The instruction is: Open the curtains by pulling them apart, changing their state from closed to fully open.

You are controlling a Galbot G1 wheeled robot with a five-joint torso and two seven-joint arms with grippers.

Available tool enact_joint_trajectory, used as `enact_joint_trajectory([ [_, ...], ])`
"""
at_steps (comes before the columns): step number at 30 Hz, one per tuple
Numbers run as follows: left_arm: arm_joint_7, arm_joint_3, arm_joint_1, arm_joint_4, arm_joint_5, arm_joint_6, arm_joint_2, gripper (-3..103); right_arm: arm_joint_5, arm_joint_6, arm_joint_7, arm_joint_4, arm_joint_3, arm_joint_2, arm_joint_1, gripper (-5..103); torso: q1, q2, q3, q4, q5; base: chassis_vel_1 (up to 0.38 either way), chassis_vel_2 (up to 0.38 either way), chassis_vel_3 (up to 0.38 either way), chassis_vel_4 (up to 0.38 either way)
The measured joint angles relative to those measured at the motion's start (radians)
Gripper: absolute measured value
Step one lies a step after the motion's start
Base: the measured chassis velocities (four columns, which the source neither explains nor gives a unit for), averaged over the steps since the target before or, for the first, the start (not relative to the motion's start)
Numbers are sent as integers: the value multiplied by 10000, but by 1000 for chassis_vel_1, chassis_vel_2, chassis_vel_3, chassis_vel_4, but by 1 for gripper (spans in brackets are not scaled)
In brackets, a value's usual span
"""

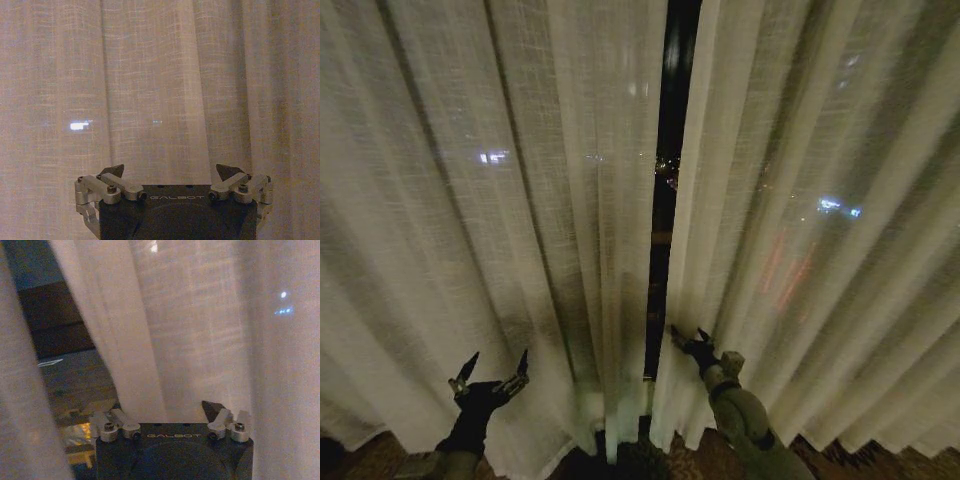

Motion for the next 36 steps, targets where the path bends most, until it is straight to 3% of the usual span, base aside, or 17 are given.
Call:
enact_joint_trajectory([
  [3,1,0,8,0,2,-3,-26,100,-25,6,5,-46,35,-44,135,83,0,0,0,1,-1,0,0,0,0],
  [4,1,-4,8,0,3,-8,-40,100,-28,10,8,-62,53,-80,207,71,0,0,0,1,-1,0,0,0,0],
  [5,0,-8,5,0,3,-12,-51,100,-28,13,8,-65,58,-103,237,71,0,0,0,0,-2,0,0,0,0],
  [6,1,-12,2,4,3,-21,-64,100,-27,17,8,-67,58,-122,254,60,0,0,0,0,-2,0,0,0,0],
  [8,0,-15,1,7,3,-25,-75,100,-27,21,9,-69,55,-131,259,60,0,0,0,0,-2,0,0,0,0],
  [9,1,-15,0,19,3,-32,-98,100,-27,33,9,-72,28,-150,265,49,0,1,-1,0,-1,0,0,0,0],
  [11,2,-13,-3,38,3,-39,-119,100,-27,42,8,-65,-5,-166,266,49,0,0,0,0,-1,0,0,0,0],
  [12,2,-13,-3,44,3,-40,-120,100,-27,45,9,-56,-18,-171,266,38,0,0,0,0,-1,0,0,0,0],
  [14,2,-13,-5,53,3,-44,-121,100,-26,52,8,-37,-35,-177,265,38,0,0,-1,0,-1,0,0,0,0],
  [15,3,-20,-6,74,0,-49,-120,100,-25,75,12,6,-76,-185,265,27,0,0,0,0,-1,0,0,0,0],
  [17,4,-35,-8,95,-7,-60,-117,100,-24,98,20,45,-130,-192,259,27,0,0,0,0,-1,0,0,0,0],
  [18,4,-36,-9,99,-11,-63,-116,100,-23,103,21,54,-146,-196,257,16,0,0,-1,0,-1,0,0,0,0],
  [20,4,-39,-13,108,-22,-70,-118,100,-24,110,22,65,-177,-208,256,16,0,1,-1,0,-2,0,0,0,0],
  [21,4,-41,-18,117,-26,-77,-121,100,-25,113,23,65,-192,-219,257,6,-1,1,-1,0,-1,0,0,0,0],
  [27,4,-45,-27,164,-40,-120,-125,100,-36,120,56,61,-229,-228,271,0,0,0,-1,0,-1,0,0,0,0],
  [36,41,-95,64,244,-58,-334,-133,100,-29,67,100,194,-264,-228,275,0,0,0,-1,1,-2,0,0,0,0],
])
